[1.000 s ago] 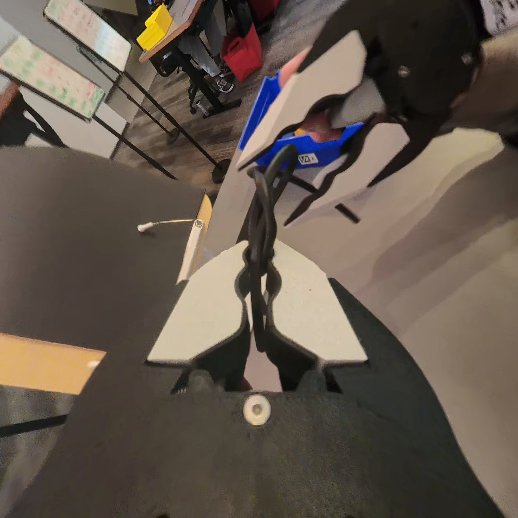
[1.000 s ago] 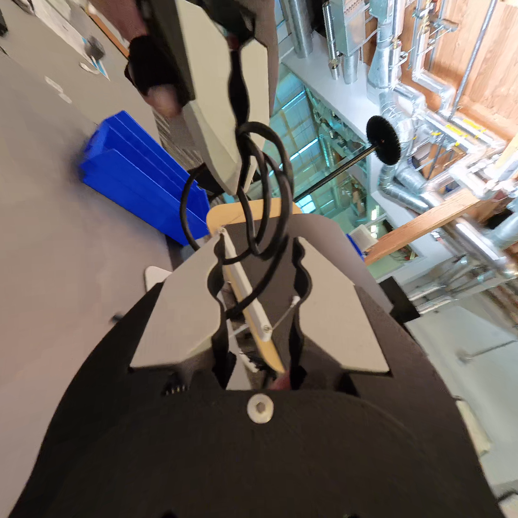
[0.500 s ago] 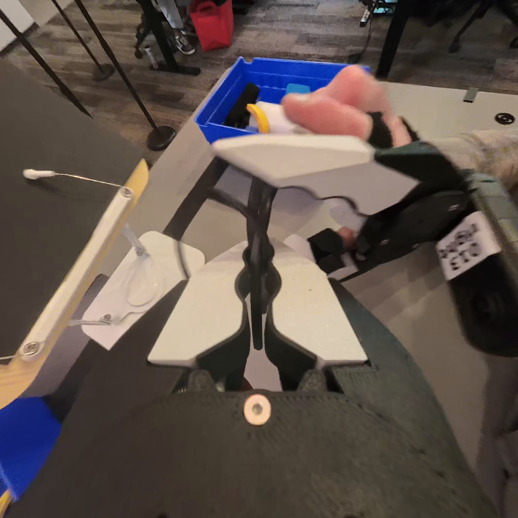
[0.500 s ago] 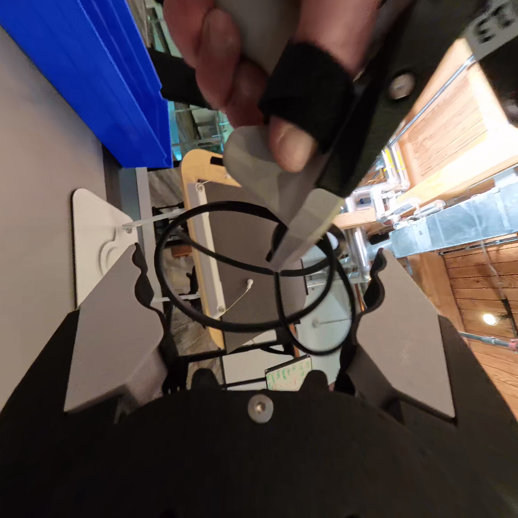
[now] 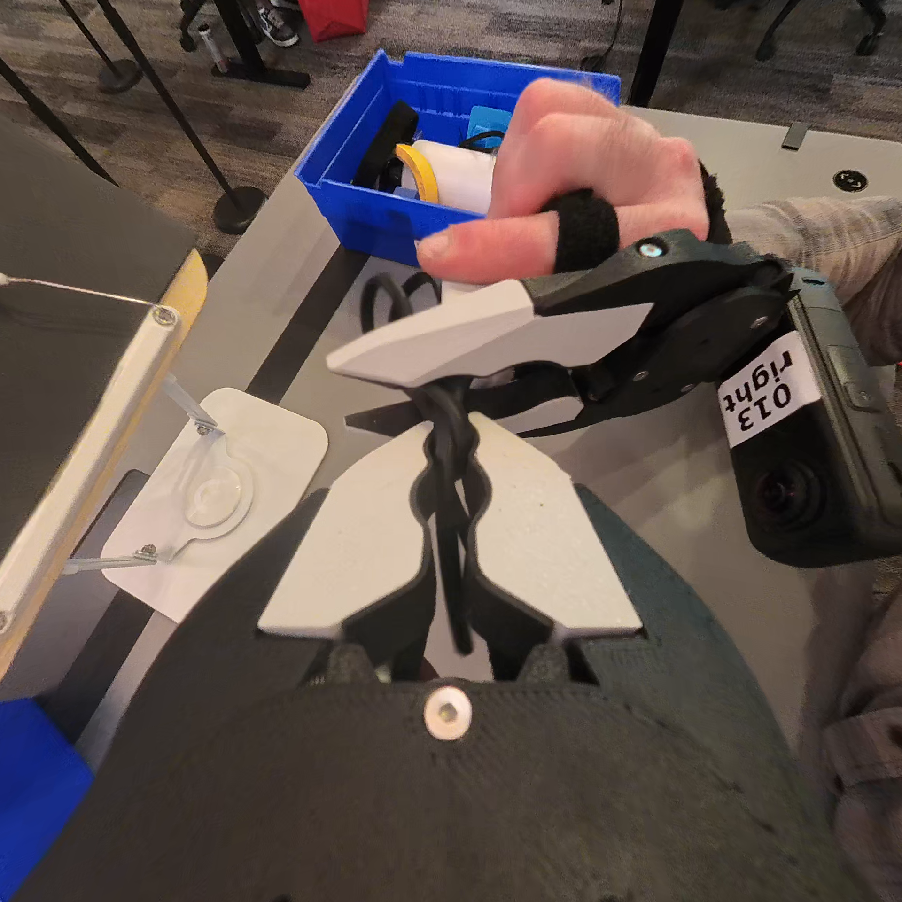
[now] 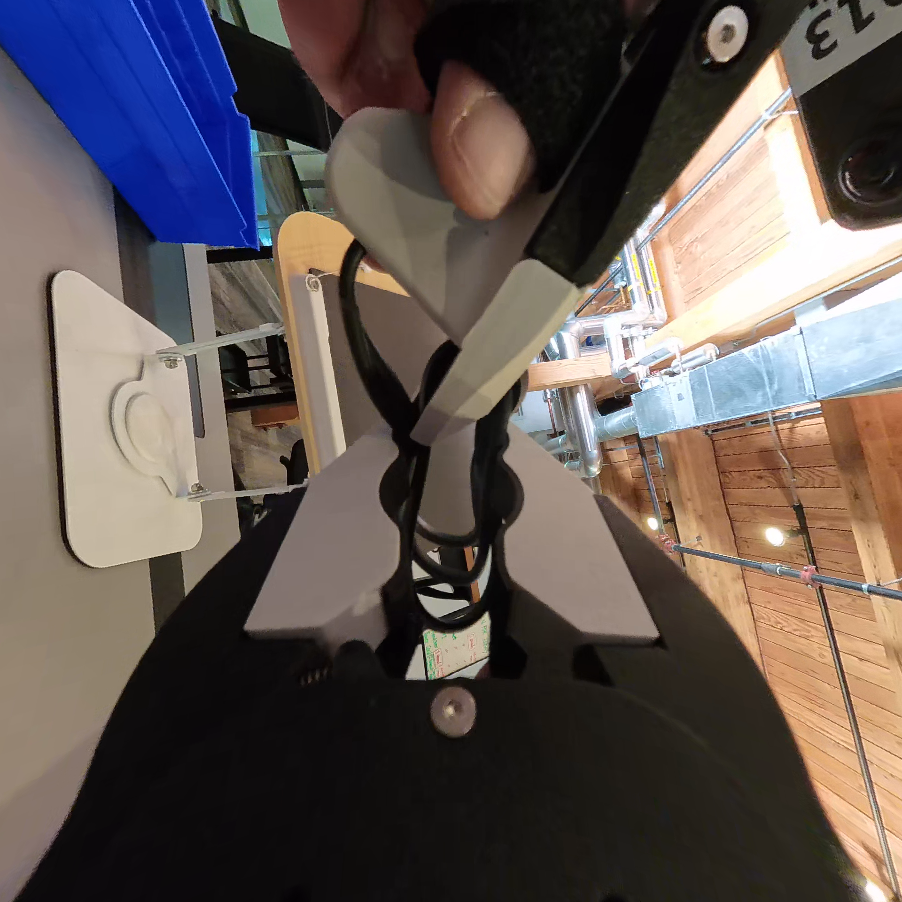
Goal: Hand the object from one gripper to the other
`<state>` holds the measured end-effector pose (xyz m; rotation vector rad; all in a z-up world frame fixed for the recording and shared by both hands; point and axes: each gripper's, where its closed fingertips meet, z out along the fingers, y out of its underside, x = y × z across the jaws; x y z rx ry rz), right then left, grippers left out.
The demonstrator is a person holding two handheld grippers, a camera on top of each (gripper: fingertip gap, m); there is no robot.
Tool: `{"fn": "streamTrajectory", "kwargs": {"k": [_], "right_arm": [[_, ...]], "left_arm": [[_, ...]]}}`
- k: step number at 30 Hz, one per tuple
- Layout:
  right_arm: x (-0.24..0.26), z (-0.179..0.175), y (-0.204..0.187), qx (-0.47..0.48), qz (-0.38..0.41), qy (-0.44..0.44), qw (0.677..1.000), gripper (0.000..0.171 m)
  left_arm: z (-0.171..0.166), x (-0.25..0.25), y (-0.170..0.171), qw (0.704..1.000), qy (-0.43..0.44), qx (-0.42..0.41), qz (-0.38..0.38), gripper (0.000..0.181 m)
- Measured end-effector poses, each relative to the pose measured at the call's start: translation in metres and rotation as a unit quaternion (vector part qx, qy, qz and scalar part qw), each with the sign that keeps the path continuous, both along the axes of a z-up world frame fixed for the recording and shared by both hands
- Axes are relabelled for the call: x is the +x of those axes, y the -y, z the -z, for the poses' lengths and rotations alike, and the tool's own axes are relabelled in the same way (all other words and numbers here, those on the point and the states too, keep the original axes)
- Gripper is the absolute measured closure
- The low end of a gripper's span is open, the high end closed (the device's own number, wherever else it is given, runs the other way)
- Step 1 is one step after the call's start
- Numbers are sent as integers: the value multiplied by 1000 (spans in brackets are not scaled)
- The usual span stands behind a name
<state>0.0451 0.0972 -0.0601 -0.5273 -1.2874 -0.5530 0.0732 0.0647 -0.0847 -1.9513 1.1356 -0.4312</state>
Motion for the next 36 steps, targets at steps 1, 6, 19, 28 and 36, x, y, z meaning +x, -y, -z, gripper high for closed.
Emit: {"fn": "streamTrajectory", "kwargs": {"k": [1,6,19,28,36], "right_arm": [[0,0,0,-3,-2,-1,1000,152],[3,4,-3,-43,-4,2,999,169],[-2,64,0,-389,-82,54,916,171],[20,96,83,-683,-289,169,649,171],[26,114,115,-716,-334,233,566,171]], "left_arm": [[-1,0,0,1000,-3,4,4,175],[-5,-2,1,997,-46,53,17,155],[-20,-8,11,828,-363,412,114,117],[16,14,43,660,-451,533,277,117],[45,26,40,567,-513,562,316,128]]}}
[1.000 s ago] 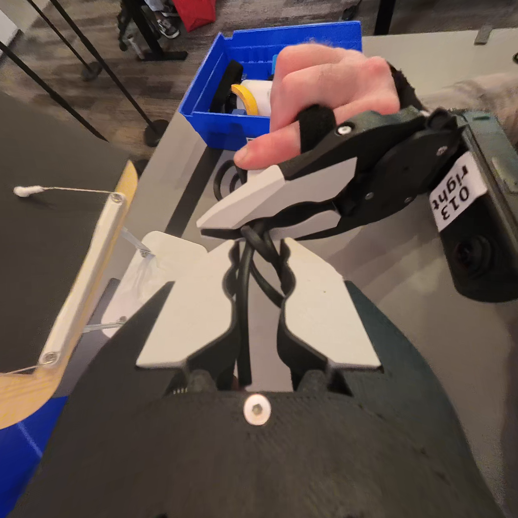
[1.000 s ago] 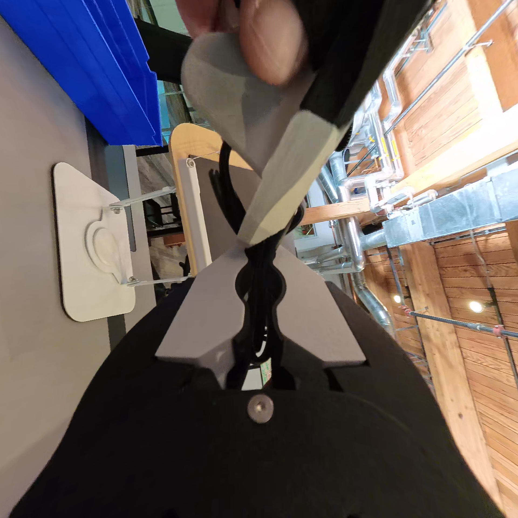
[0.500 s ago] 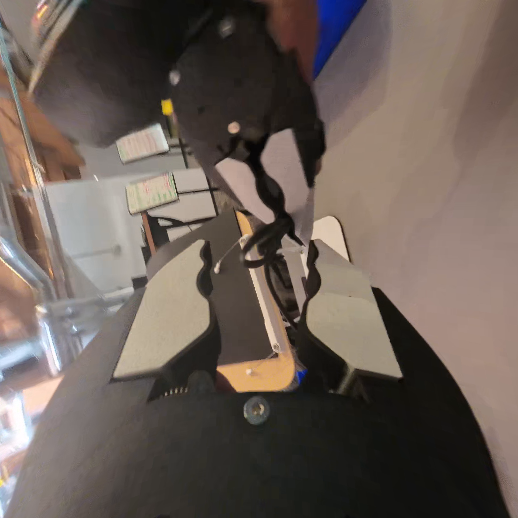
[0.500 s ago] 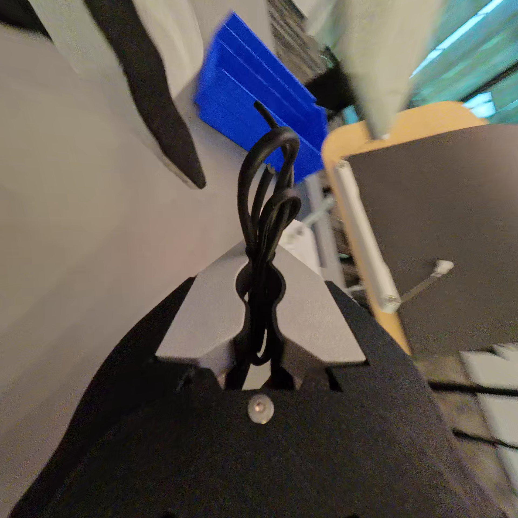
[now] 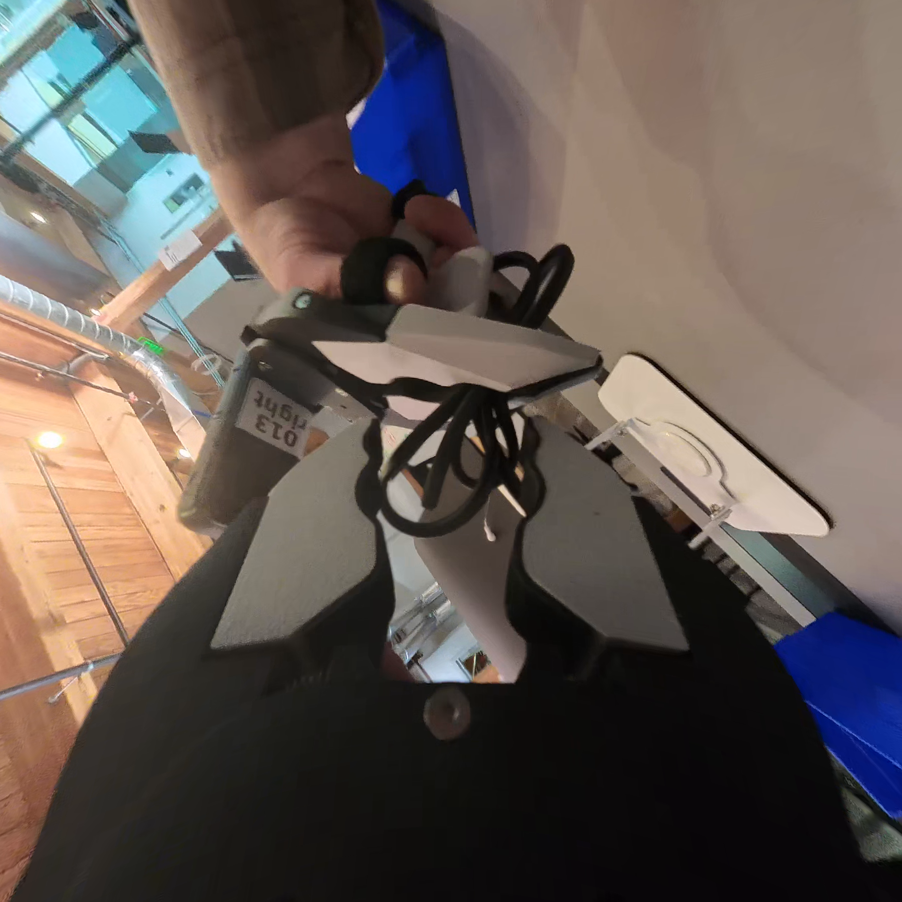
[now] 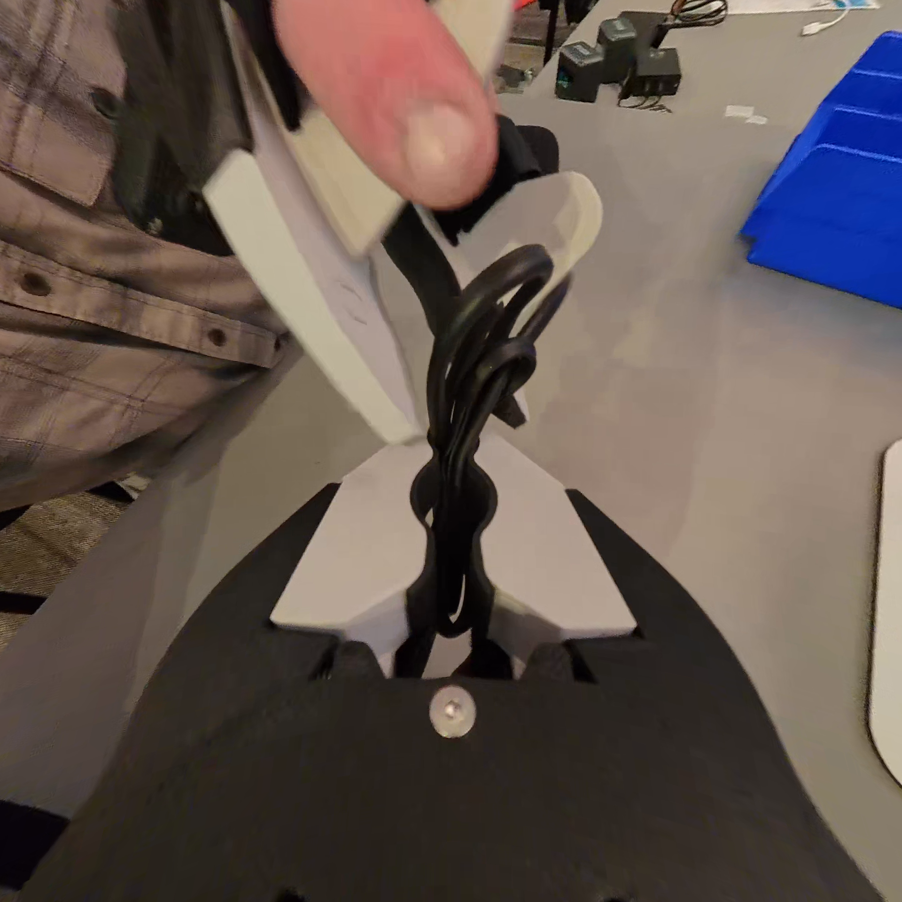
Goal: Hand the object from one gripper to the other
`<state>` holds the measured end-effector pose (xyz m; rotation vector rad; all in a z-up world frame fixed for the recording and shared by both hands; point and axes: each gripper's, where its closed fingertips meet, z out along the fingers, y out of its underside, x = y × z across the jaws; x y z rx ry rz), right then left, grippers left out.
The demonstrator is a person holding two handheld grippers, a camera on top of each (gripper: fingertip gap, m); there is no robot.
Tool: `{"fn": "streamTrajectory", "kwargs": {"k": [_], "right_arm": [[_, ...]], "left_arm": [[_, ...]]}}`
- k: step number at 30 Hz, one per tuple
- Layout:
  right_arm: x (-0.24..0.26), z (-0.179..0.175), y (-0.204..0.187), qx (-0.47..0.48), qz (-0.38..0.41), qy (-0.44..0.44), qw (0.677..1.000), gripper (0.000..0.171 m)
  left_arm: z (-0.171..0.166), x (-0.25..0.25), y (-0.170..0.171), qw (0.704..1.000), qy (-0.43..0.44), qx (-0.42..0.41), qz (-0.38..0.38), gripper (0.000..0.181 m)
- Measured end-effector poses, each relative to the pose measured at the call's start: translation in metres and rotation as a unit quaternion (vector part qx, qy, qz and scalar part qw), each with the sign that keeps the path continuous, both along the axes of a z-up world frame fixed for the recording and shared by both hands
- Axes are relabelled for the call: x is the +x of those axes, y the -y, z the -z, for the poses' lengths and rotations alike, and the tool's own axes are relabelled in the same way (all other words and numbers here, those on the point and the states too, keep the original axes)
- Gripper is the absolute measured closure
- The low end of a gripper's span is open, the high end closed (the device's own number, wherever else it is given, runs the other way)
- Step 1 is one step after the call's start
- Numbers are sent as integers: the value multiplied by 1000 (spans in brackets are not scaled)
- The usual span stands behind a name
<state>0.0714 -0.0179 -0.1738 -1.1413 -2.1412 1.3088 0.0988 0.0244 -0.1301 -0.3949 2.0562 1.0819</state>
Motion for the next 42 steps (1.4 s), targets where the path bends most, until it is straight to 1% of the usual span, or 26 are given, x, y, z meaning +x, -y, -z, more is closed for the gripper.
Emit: {"fn": "streamTrajectory", "kwargs": {"k": [4,7,10,11,14,16,18,20,23,27,29,31,33,34,36,40,42], "right_arm": [[3,-4,2,-20,-10,-2,1000,171],[4,-4,4,-23,-13,-1,1000,171],[-1,-5,-2,-15,8,-5,1000,171],[-4,-7,-5,-10,20,-12,1000,169],[-12,-15,-23,32,75,-38,996,146],[-16,-23,-38,90,117,-66,987,134],[-19,-37,-50,147,151,-103,972,128],[-21,-47,-67,227,193,-127,946,120],[-22,-61,-78,326,220,-162,905,118],[-24,-80,-82,415,236,-213,852,110],[-24,-90,-83,452,244,-239,824,109],[-24,-99,-85,496,252,-258,790,106],[-23,-105,-84,539,249,-275,756,106],[-22,-107,-82,553,244,-283,745,107],[-22,-109,-77,559,231,-301,737,111],[-23,-104,-67,558,198,-317,741,117],[-25,-100,-63,580,183,-315,729,115]], "left_arm": [[1,-2,-6,1000,6,13,-10,151],[1,-3,-7,1000,11,10,-18,158],[1,-8,-12,999,25,0,-48,165],[0,-12,-15,997,33,0,-64,167],[-5,-25,-26,989,82,-33,-122,170],[-6,-38,-34,975,121,-72,-172,170],[-11,-48,-42,962,157,-91,-203,170],[-11,-60,-48,943,186,-126,-244,170],[-9,-71,-52,914,226,-183,-282,170],[-11,-76,-52,867,282,-261,-316,170],[-12,-80,-52,843,301,-297,-333,170],[-12,-81,-50,811,325,-337,-350,171],[-13,-80,-48,782,346,-378,-356,171],[-14,-80,-47,768,353,-395,-359,171],[-15,-79,-44,740,366,-435,-361,171],[-17,-77,-35,673,384,-516,-366,171],[-17,-75,-29,649,381,-548,-365,171]]}}
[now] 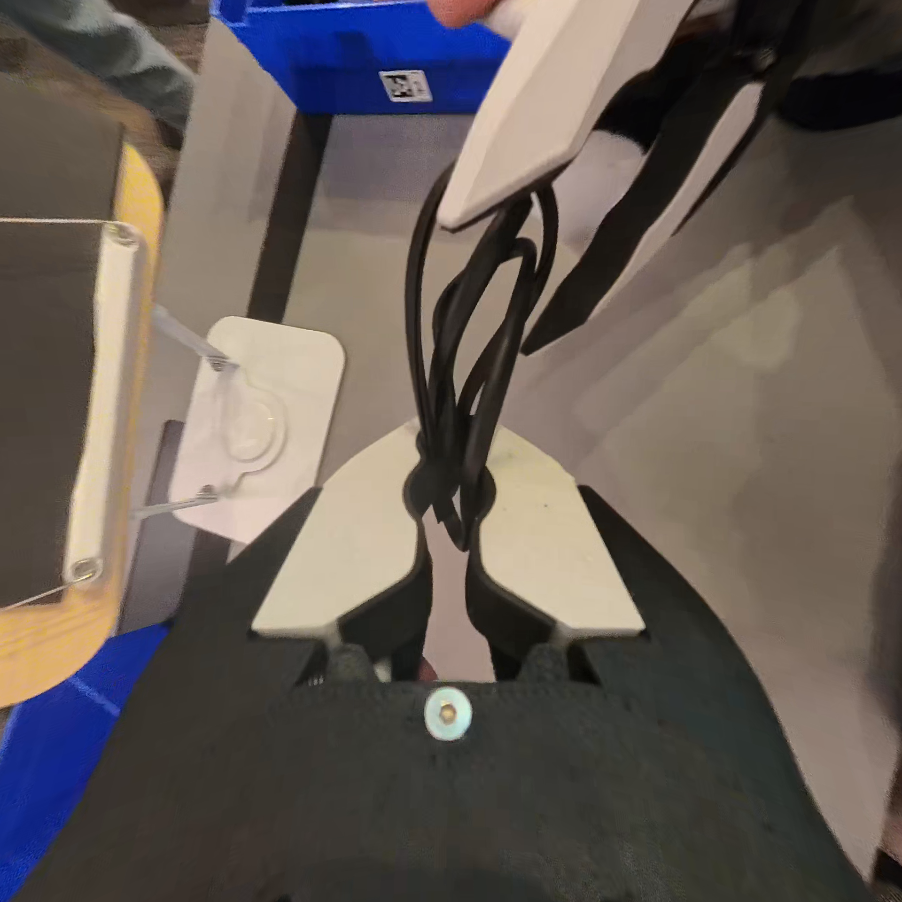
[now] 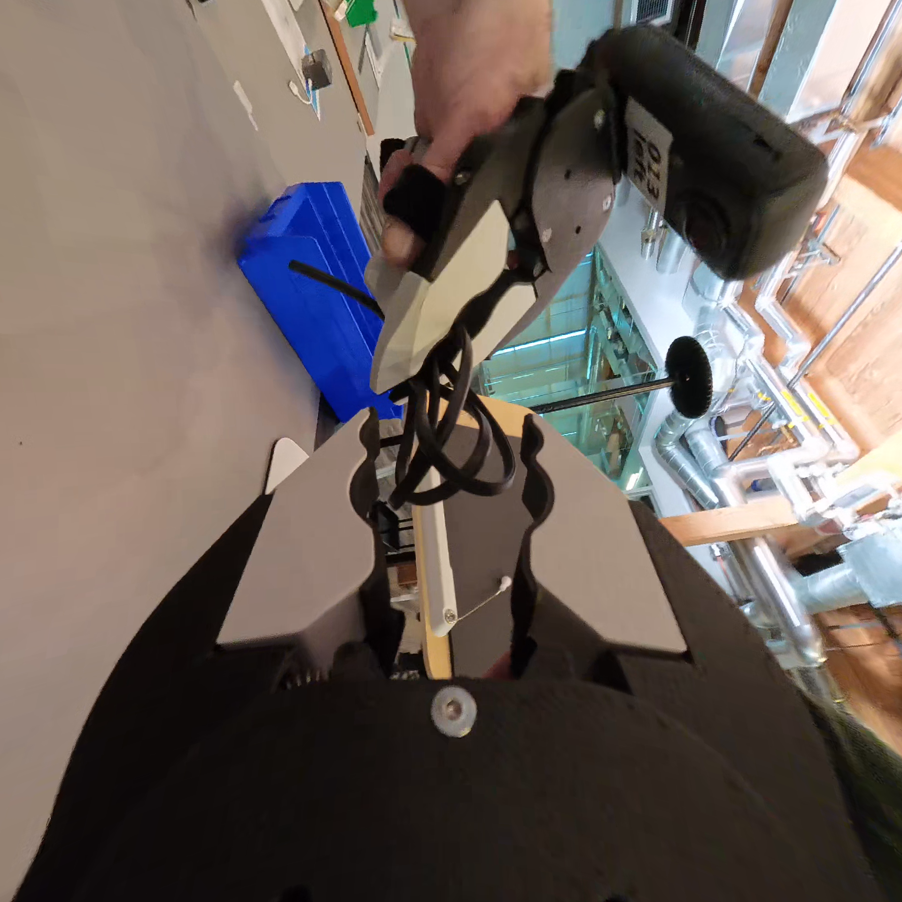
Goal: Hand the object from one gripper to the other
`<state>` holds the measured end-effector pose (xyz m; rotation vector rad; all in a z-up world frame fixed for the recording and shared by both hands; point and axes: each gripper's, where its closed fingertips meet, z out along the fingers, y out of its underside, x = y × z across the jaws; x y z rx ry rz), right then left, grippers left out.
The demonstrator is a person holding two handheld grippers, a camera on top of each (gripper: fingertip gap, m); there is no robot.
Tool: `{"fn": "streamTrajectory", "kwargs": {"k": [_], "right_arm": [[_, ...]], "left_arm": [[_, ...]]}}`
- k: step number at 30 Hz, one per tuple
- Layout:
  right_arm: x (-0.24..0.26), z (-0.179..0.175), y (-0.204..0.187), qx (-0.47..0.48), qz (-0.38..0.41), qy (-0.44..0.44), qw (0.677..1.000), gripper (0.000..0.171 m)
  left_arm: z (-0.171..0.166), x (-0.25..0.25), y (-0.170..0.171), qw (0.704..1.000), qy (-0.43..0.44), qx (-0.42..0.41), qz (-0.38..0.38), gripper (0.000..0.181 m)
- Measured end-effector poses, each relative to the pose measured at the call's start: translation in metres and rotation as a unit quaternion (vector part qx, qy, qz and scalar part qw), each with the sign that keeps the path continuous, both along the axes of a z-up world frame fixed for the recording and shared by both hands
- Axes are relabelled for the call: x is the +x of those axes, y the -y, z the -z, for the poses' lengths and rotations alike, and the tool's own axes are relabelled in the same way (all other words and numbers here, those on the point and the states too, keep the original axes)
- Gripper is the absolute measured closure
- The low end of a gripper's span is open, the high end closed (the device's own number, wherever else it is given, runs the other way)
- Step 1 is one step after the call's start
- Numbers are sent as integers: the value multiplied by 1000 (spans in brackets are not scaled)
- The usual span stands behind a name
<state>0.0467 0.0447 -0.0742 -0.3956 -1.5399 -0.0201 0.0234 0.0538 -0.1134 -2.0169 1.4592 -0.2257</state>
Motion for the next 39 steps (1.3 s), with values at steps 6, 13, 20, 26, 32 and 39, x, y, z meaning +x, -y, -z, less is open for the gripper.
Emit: {"fn": "streamTrajectory", "kwargs": {"k": [6,13,20,26,32,39], "right_arm": [[-11,16,5,36,9,31,999,103],[-19,26,35,89,-35,50,994,111],[-29,29,63,105,-67,41,991,124],[-33,32,62,112,-54,35,992,154],[-33,28,61,91,-45,26,995,167],[-28,22,51,48,-36,23,998,171]], "left_arm": [[9,1,18,997,-12,-55,55,170],[16,3,47,978,-27,-133,157,170],[24,2,71,955,-47,-175,236,170],[25,-2,73,952,-40,-185,243,171],[20,-1,73,952,-25,-186,240,169],[20,3,65,961,-24,-151,232,151]]}}
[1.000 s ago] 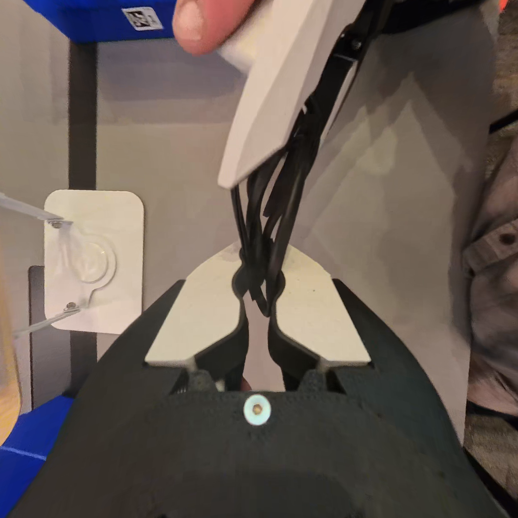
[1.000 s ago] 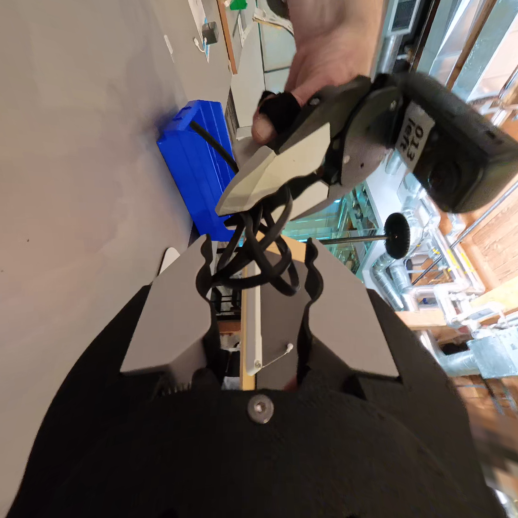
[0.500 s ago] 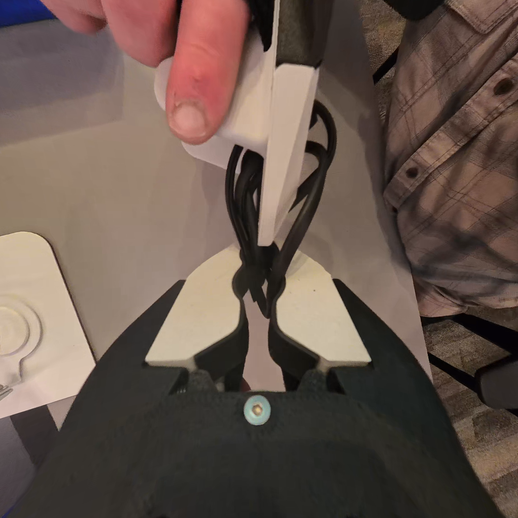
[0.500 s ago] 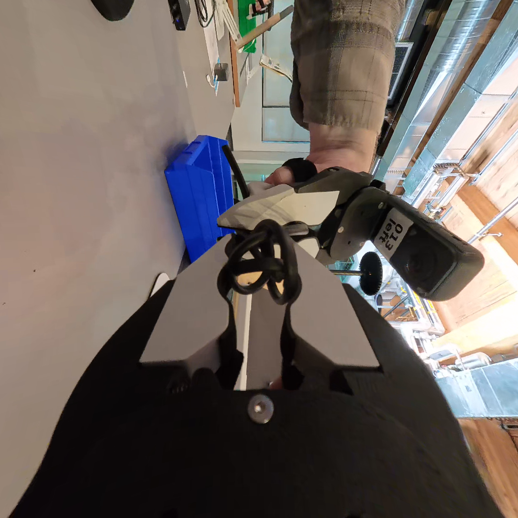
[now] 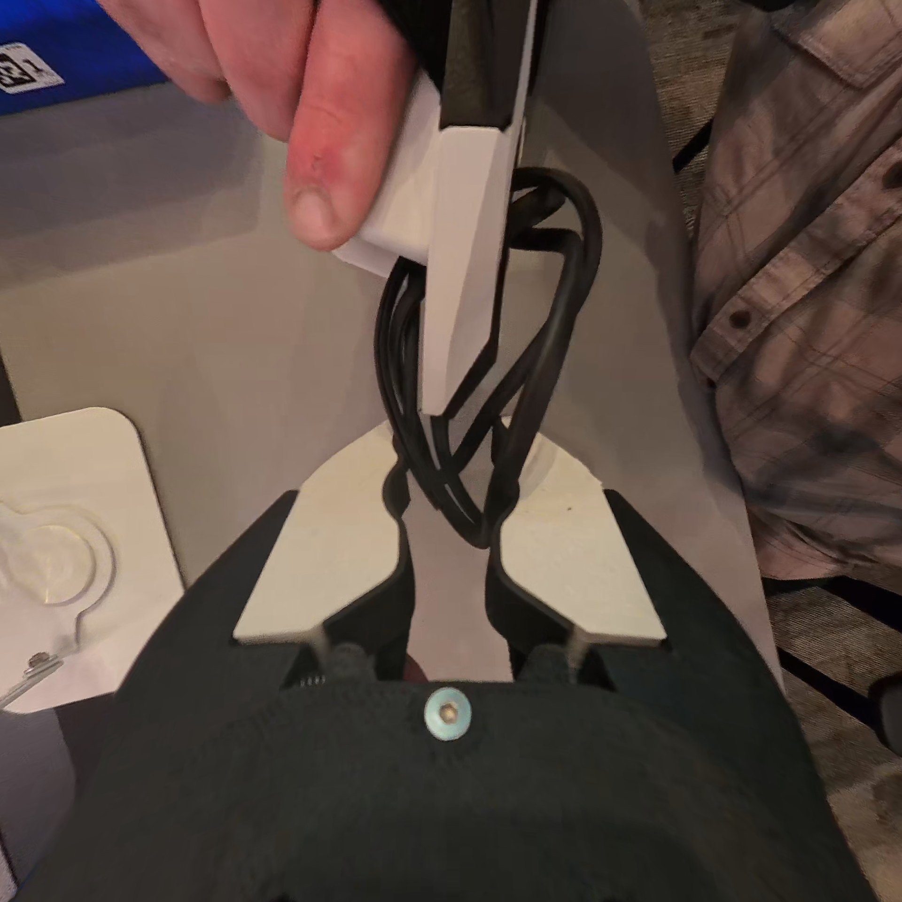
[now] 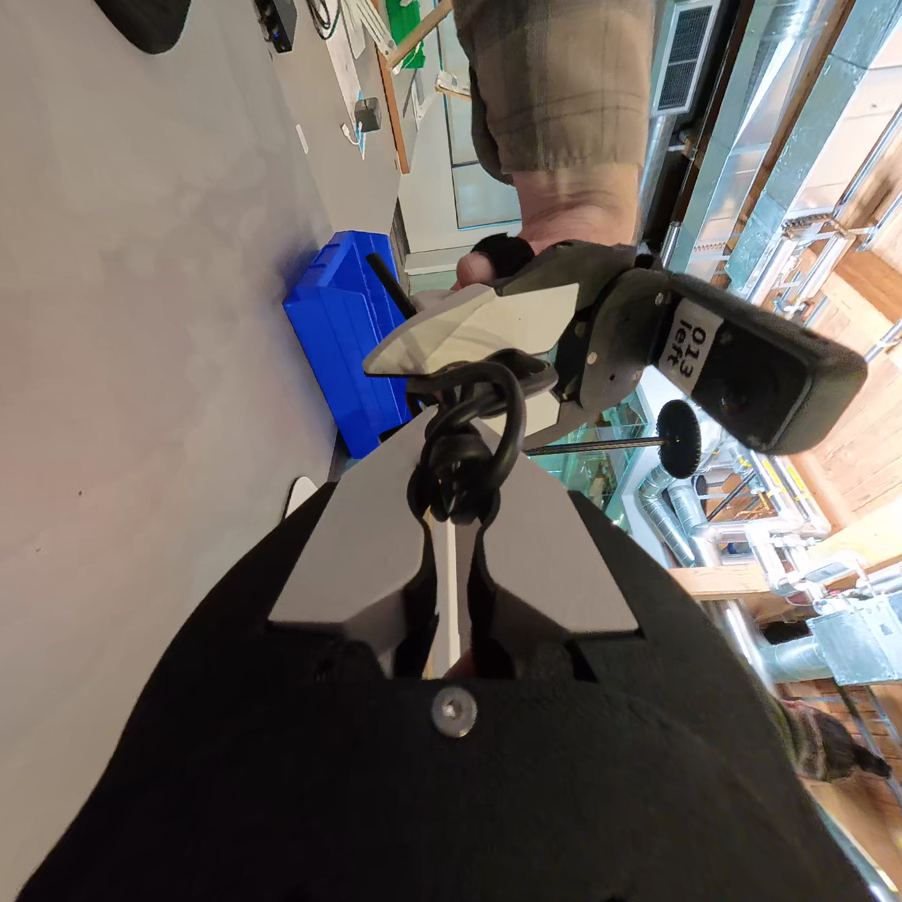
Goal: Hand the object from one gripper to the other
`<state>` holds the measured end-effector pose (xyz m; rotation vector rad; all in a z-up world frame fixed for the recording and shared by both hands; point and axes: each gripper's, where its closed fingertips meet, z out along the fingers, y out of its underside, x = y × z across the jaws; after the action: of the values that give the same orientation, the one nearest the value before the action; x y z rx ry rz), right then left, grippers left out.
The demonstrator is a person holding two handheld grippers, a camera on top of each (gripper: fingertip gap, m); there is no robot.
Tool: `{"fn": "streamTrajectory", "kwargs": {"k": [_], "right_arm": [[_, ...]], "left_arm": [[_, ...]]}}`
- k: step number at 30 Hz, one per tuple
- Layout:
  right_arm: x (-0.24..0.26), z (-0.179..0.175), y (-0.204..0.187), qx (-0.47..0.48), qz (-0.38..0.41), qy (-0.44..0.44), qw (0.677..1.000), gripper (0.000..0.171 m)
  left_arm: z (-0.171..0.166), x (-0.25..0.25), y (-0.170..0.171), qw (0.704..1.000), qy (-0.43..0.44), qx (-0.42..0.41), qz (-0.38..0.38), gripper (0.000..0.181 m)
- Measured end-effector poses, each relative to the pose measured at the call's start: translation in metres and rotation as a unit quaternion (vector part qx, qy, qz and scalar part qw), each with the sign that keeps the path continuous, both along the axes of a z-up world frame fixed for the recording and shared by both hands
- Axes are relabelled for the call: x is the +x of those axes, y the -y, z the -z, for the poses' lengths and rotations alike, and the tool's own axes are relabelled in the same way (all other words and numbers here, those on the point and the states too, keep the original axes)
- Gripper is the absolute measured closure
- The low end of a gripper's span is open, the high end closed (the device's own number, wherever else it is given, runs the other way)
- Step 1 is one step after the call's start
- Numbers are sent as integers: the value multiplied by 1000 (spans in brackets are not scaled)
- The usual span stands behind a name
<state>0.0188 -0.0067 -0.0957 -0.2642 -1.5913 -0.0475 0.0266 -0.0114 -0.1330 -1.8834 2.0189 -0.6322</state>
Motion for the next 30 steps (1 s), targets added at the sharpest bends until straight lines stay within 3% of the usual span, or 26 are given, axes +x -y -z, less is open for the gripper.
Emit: {"fn": "streamTrajectory", "kwargs": {"k": [5,11,15,19,23,26,30], "right_arm": [[6,-7,-15,-77,4,-9,997,171],[14,-9,-37,-184,21,0,983,171],[18,-7,-50,-306,15,11,952,171],[21,0,-57,-439,-1,33,898,171],[24,-6,-56,-581,-50,34,811,171],[26,-11,-56,-664,-88,30,742,171],[27,-15,-53,-721,-127,32,680,171]], "left_arm": [[-9,-4,-25,992,-9,125,-24,131],[-26,-13,-48,947,-33,319,-37,120],[-49,-20,-62,869,-72,489,-35,118],[-64,-9,-61,778,-77,623,-20,114],[-63,10,-52,626,-114,768,70,115],[-45,19,-55,588,-118,795,91,114],[-43,21,-70,558,-103,821,64,105]]}}
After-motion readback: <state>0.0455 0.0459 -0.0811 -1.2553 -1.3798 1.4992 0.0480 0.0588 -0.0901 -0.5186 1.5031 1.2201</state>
